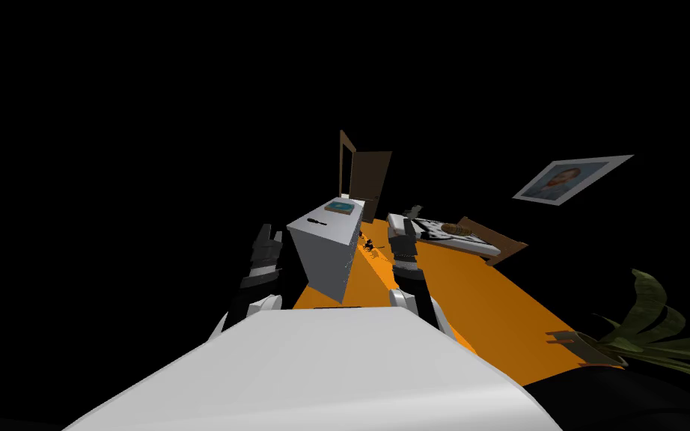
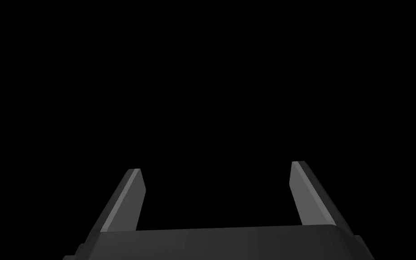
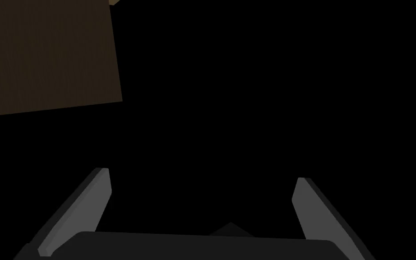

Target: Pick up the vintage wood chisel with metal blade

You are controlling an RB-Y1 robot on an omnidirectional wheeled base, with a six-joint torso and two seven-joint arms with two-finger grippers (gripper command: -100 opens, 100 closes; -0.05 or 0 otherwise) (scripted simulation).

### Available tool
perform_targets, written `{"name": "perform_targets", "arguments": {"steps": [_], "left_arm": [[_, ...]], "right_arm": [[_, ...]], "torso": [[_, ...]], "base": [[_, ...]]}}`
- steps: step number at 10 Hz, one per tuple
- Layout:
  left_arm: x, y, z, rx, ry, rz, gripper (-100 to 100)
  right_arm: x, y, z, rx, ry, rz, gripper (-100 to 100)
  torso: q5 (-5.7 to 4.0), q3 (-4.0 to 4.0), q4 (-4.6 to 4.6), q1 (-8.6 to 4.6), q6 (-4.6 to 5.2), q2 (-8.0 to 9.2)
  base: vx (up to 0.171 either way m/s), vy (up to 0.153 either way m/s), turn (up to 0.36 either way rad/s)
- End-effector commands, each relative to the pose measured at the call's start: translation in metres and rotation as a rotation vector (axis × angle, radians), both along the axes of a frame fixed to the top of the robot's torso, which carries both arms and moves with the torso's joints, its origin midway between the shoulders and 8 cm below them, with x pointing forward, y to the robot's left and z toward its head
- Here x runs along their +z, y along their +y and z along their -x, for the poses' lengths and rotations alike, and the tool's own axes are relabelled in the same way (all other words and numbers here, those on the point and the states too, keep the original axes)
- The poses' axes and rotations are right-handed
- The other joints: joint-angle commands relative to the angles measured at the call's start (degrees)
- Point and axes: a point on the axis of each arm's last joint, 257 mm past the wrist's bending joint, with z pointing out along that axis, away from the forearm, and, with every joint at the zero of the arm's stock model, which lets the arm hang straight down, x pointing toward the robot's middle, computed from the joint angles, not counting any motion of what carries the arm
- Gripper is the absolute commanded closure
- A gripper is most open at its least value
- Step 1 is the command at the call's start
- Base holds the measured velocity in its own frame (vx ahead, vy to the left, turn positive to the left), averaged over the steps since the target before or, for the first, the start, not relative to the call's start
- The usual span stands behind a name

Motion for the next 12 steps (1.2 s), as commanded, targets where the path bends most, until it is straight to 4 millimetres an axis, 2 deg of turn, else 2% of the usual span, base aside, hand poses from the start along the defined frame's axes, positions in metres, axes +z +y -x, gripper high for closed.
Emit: {"name": "perform_targets", "arguments": {"steps": [1,3,6,7,9,10,11,12], "left_arm": [[-0.002,0.002,-0.002,-0.011,0.023,-0.041,-100],[-0.005,0.005,-0.004,-0.017,0.044,-0.074,-100],[-0.013,0.027,-0.013,0.0,0.127,-0.151,-100],[-0.013,0.026,-0.013,-0.006,0.129,-0.165,-100],[-0.014,0.049,-0.018,0.023,0.181,-0.217,-100],[-0.018,0.049,-0.02,0.021,0.199,-0.223,-100],[-0.017,0.062,-0.022,0.038,0.226,-0.252,-100],[-0.019,0.063,-0.023,0.039,0.237,-0.25,-100]], "right_arm": [[0.0,0.0,0.0,0.0,0.0,0.0,0],[0.0,0.0,0.0,0.0,0.0,0.0,0],[0.0,0.0,0.0,0.0,0.0,0.0,0],[0.0,0.0,0.0,0.0,0.0,0.0,0],[0.0,0.0,0.0,0.0,0.0,0.0,0],[0.0,0.0,0.0,0.0,0.0,0.0,0],[0.0,0.0,0.0,0.0,0.0,0.0,0],[0.0,0.0,0.0,0.0,0.0,0.0,0]], "torso": [[0.0,0.0,0.0,0.0,0.0,0.0],[-0.03,0.03,0.01,-0.13,0.0,0.06],[-0.05,0.04,0.01,-0.23,0.0,0.07],[-0.07,0.06,0.02,-0.29,0.0,0.11],[-0.06,0.08,0.03,-0.26,0.0,0.14],[-0.08,0.09,0.04,-0.36,0.0,0.15],[-0.08,0.06,0.03,-0.32,0.0,0.1],[-0.07,0.04,0.02,-0.33,0.01,0.07]], "base": [[-0.005,-0.019,-0.004],[-0.018,-0.044,0.0],[-0.021,-0.069,-0.004],[-0.033,-0.068,0.002],[-0.039,-0.09,-0.008],[-0.02,-0.085,0.004],[-0.014,-0.09,-0.009],[-0.021,-0.062,-0.002]]}}
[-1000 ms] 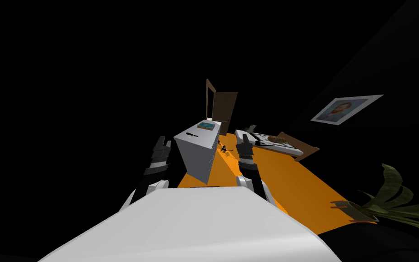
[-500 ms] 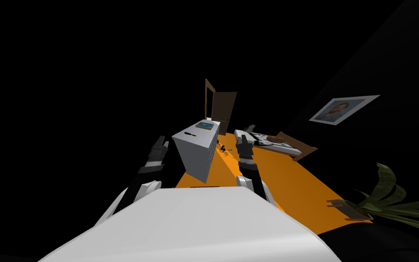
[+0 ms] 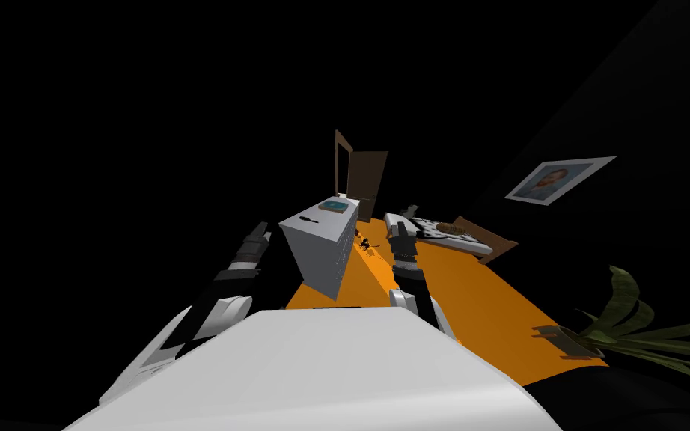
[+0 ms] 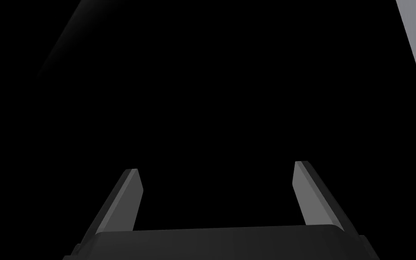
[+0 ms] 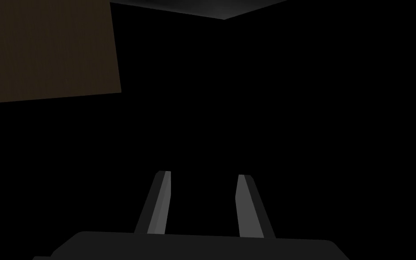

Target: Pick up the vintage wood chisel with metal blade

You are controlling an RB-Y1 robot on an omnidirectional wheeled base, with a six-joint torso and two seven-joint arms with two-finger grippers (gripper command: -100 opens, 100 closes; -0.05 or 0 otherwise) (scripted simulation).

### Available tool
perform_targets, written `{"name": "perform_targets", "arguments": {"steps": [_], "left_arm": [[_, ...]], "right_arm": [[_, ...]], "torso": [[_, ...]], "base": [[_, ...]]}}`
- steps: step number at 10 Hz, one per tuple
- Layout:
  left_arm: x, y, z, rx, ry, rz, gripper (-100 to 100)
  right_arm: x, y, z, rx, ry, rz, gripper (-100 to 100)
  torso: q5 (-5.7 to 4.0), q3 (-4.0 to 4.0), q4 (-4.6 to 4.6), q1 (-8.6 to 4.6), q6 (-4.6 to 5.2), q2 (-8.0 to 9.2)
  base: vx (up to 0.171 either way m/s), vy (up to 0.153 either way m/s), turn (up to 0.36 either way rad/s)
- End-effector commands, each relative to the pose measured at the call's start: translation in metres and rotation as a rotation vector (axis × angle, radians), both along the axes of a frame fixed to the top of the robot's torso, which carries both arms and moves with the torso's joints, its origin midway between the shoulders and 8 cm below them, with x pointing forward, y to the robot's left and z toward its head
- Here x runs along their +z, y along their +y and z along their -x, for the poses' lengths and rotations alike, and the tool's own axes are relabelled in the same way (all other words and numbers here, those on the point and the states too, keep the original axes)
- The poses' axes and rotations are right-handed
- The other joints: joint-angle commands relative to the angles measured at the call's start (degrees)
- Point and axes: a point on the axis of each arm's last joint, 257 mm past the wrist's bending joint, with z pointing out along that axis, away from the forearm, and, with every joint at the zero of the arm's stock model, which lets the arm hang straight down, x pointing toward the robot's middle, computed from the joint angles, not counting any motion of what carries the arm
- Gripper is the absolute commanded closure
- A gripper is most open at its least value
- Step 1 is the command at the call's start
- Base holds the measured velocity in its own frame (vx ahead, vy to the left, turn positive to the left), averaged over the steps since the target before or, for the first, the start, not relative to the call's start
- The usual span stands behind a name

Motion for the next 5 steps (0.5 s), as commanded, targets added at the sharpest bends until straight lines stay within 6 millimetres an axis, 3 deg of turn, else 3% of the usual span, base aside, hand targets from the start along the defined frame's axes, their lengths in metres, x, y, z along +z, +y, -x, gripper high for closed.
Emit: {"name": "perform_targets", "arguments": {"steps": [1,2,5], "left_arm": [[-0.002,0.017,-0.003,0.025,0.041,-0.033,-100],[-0.003,0.017,-0.003,0.026,0.048,-0.032,-100],[0.001,0.048,-0.007,0.072,0.108,-0.09,-100]], "right_arm": [[0.0,0.0,0.0,0.0,0.0,0.0,0],[0.0,0.0,0.0,0.0,0.0,0.0,0],[0.0,0.0,0.0,0.0,0.0,0.0,0]], "torso": [[0.0,0.0,0.0,0.0,0.0,0.0],[0.01,0.02,0.01,-0.01,0.0,0.04],[0.0,0.01,0.0,-0.02,0.0,0.01]], "base": [[-0.036,-0.07,-0.015],[-0.028,-0.06,-0.001],[-0.027,-0.079,-0.014]]}}
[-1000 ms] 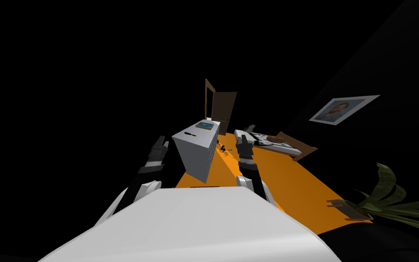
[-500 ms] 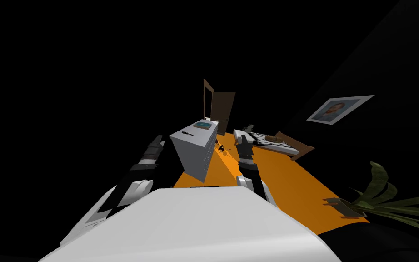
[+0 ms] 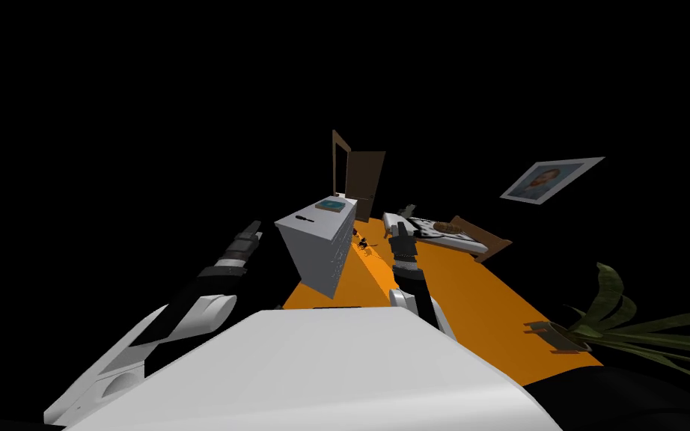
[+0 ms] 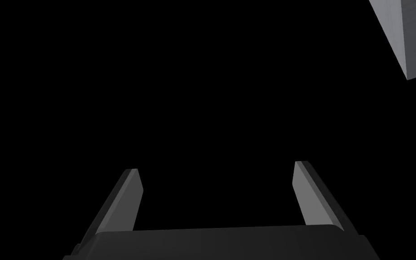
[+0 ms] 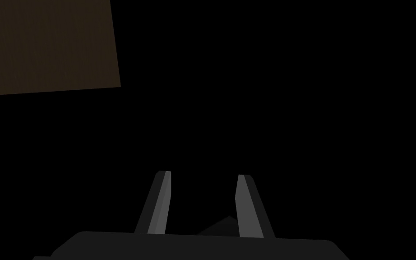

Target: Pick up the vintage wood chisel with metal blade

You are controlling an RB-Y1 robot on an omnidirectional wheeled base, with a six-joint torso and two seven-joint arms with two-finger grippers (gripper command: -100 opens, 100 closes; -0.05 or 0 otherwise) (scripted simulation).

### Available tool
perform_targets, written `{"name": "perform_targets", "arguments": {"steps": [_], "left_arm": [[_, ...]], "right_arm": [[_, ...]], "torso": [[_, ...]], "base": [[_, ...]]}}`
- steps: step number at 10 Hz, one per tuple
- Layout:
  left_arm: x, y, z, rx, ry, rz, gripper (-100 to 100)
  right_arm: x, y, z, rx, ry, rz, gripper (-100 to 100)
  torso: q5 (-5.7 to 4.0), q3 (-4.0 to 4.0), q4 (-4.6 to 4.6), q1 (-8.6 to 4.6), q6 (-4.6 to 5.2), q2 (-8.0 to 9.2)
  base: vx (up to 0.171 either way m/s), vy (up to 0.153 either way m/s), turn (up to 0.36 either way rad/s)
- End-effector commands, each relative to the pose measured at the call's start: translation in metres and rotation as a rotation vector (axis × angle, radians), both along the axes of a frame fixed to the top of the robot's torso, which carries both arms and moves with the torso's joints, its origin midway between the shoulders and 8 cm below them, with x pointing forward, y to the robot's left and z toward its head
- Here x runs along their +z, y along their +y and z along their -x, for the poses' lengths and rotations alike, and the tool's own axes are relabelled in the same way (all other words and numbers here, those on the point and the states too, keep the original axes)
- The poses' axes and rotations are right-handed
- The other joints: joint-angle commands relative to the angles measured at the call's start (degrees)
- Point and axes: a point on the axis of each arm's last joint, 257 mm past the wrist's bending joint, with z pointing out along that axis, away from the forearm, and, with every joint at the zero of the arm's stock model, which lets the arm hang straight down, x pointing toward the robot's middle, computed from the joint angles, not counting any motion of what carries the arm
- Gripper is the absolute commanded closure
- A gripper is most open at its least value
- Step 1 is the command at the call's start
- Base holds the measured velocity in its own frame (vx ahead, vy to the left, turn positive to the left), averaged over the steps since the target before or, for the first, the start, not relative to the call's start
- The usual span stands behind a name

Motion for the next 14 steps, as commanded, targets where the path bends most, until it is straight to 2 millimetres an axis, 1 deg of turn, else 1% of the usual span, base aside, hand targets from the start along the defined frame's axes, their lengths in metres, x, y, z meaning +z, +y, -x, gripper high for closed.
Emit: {"name": "perform_targets", "arguments": {"steps": [1,2,3,4,5,6,7,8,9,10,11,12,14], "left_arm": [[-0.002,0.007,-0.003,0.017,0.032,-0.012,-100],[0.006,0.021,-0.004,0.035,0.043,-0.044,-100],[-0.001,0.024,-0.006,0.043,0.073,-0.038,-100],[0.008,0.037,-0.006,0.062,0.083,-0.07,-100],[0.001,0.04,-0.007,0.069,0.111,-0.064,-100],[0.01,0.054,-0.007,0.089,0.126,-0.094,-100],[0.002,0.056,-0.008,0.097,0.156,-0.088,-100],[0.012,0.07,-0.008,0.115,0.169,-0.116,-100],[0.005,0.073,-0.009,0.123,0.198,-0.111,-100],[0.014,0.086,-0.009,0.142,0.214,-0.136,-100],[0.006,0.089,-0.009,0.15,0.246,-0.13,-100],[0.015,0.101,-0.009,0.167,0.26,-0.154,-100],[0.005,0.105,-0.008,0.178,0.3,-0.146,-100]], "right_arm": [[0.0,0.0,0.0,0.0,0.0,0.0,0],[0.0,0.0,0.0,0.0,0.0,0.0,0],[0.0,0.0,0.0,0.0,0.0,0.0,0],[0.0,0.0,0.0,0.0,0.0,0.0,0],[0.0,0.0,0.0,0.0,0.0,0.0,0],[0.0,0.0,0.0,0.0,0.0,0.0,0],[0.0,0.0,0.0,0.0,0.0,0.0,0],[0.0,0.0,0.0,0.0,0.0,0.0,0],[0.0,0.0,0.0,0.0,0.0,0.0,0],[0.0,0.0,0.0,0.0,0.0,0.0,0],[0.0,0.0,0.0,0.0,0.0,0.0,0],[0.0,0.0,0.0,0.0,0.0,0.0,0],[0.0,0.0,0.0,0.0,0.0,0.0,0]], "torso": [[0.0,0.0,0.0,0.0,0.0,0.0],[0.01,-0.01,0.0,0.03,0.0,-0.02],[-0.02,-0.03,-0.01,-0.08,0.01,-0.06],[-0.01,-0.03,-0.01,-0.04,0.0,-0.06],[-0.01,0.0,0.0,-0.04,0.01,0.0],[0.0,0.0,0.0,0.01,0.0,0.0],[0.0,-0.01,0.0,-0.01,0.0,-0.03],[0.01,-0.04,-0.01,0.05,0.0,-0.07],[-0.01,-0.05,-0.02,-0.06,0.01,-0.08],[-0.01,-0.04,-0.02,-0.01,0.0,-0.07],[-0.01,-0.04,-0.01,-0.05,0.0,-0.07],[0.0,-0.05,-0.02,0.0,0.0,-0.08],[0.01,-0.07,-0.03,0.05,0.0,-0.12]], "base": [[-0.025,-0.072,-0.004],[-0.011,-0.107,-0.03],[-0.015,-0.093,-0.005],[-0.037,-0.093,-0.027],[-0.032,-0.078,-0.014],[-0.02,-0.085,-0.035],[-0.006,-0.067,-0.019],[-0.008,-0.103,-0.056],[-0.012,-0.083,-0.014],[-0.01,-0.098,-0.046],[-0.007,-0.081,-0.025],[-0.005,-0.082,-0.076],[0.004,-0.048,-0.011]]}}
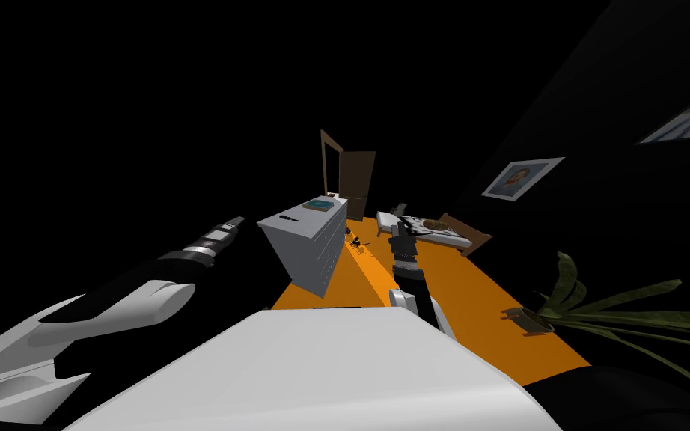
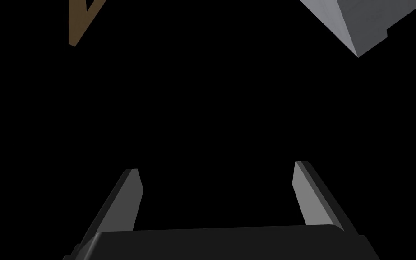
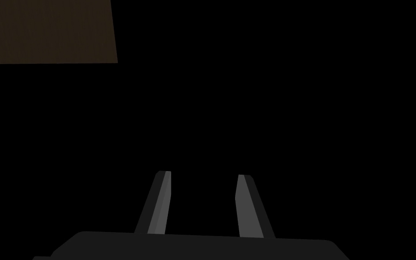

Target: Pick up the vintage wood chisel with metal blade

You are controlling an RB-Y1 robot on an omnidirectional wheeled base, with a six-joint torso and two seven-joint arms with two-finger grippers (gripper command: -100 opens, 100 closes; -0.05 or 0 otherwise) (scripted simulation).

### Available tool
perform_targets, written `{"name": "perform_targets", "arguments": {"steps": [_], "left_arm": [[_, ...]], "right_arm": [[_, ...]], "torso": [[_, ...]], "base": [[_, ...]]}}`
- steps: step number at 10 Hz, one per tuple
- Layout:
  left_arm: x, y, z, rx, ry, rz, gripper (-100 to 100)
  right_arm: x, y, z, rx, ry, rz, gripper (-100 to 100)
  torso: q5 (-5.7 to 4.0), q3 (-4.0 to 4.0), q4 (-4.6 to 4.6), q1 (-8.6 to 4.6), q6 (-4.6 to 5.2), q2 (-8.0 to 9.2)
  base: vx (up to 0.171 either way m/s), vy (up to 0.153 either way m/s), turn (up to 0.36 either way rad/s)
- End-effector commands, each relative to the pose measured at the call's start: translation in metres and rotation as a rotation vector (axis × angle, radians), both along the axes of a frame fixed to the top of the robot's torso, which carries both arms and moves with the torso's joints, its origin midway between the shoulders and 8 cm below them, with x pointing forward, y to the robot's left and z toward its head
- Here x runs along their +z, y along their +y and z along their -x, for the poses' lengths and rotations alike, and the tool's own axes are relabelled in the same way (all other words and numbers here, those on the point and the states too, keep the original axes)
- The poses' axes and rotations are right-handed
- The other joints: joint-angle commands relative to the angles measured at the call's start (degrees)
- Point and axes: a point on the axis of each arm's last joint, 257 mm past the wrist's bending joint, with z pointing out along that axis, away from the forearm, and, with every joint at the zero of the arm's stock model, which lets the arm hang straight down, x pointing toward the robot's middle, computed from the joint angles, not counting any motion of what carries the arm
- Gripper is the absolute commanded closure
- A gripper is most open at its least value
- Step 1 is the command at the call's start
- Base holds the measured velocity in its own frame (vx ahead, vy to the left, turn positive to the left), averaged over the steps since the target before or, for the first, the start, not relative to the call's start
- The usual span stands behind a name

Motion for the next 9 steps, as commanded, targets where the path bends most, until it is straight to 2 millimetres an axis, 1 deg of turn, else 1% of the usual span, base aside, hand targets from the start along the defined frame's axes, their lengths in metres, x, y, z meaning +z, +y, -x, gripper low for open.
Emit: {"name": "perform_targets", "arguments": {"steps": [1,2,3,5,6,8,9], "left_arm": [[0.007,0.014,0.001,0.021,0.031,-0.02,-100],[0.001,0.016,0.002,0.03,0.055,-0.014,-100],[0.009,0.028,0.003,0.045,0.074,-0.033,-100],[-0.003,0.032,0.004,0.062,0.118,-0.021,-100],[0.006,0.043,0.006,0.075,0.135,-0.039,-100],[-0.004,0.047,0.007,0.09,0.173,-0.028,-100],[0.003,0.058,0.009,0.104,0.193,-0.042,-100]], "right_arm": [[0.0,0.0,0.0,0.0,0.0,0.0,0],[0.0,0.0,0.0,0.0,0.0,0.0,0],[0.0,0.0,0.0,0.0,0.0,0.0,0],[0.0,0.0,0.0,0.0,0.0,0.0,0],[0.0,0.0,0.0,0.0,0.0,0.0,0],[0.0,0.0,0.0,0.0,0.0,0.0,0],[0.0,0.0,0.0,0.0,0.0,0.0,0]], "torso": [[0.0,0.0,0.0,0.0,0.0,0.0],[-0.01,0.0,0.0,-0.07,0.02,0.0],[-0.02,0.0,0.0,-0.06,0.0,0.01],[-0.02,-0.01,0.0,-0.1,0.0,-0.02],[0.0,-0.01,-0.01,0.01,-0.01,-0.02],[0.0,-0.04,-0.01,-0.02,0.0,-0.06],[0.02,-0.02,-0.01,0.06,-0.01,-0.03]], "base": [[0.004,-0.059,-0.084],[0.001,-0.056,-0.04],[0.002,-0.075,-0.077],[0.014,-0.046,-0.016],[0.021,-0.05,-0.103],[0.016,-0.032,-0.019],[0.029,-0.047,-0.096]]}}
